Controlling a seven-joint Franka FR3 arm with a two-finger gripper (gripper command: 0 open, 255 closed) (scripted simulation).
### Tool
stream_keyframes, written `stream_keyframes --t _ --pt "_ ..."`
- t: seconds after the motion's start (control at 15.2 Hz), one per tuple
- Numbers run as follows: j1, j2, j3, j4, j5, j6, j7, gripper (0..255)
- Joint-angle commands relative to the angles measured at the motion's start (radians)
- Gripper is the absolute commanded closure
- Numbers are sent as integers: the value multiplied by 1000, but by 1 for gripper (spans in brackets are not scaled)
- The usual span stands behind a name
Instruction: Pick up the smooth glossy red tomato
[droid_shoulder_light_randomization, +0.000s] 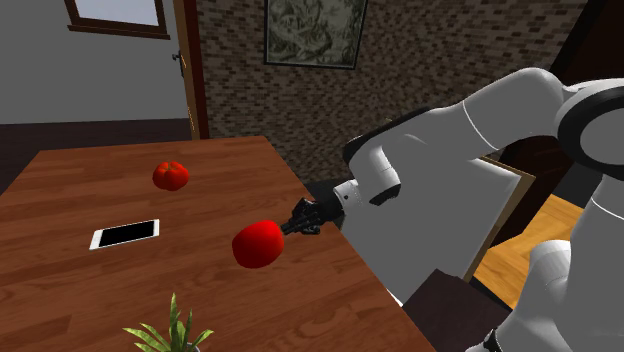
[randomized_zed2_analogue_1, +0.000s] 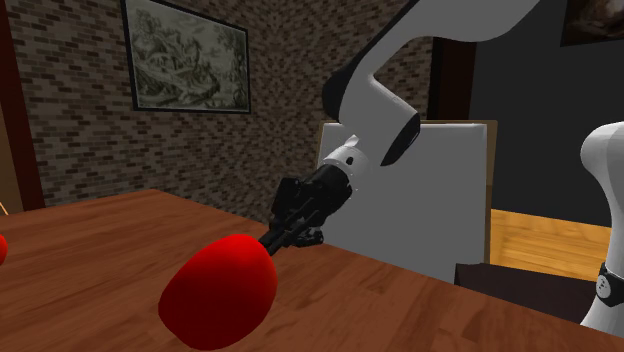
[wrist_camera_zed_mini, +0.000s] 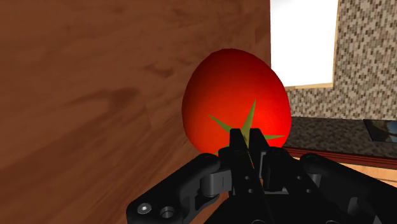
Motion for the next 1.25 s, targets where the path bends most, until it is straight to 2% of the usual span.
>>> stream_keyframes --t 0.0,1.06,1.19 --pt "0 0 0 0 0 0 0 255" --pt "11 -166 1 1 -140 55 193 255" --pt "11 -167 1 1 -141 56 195 255"
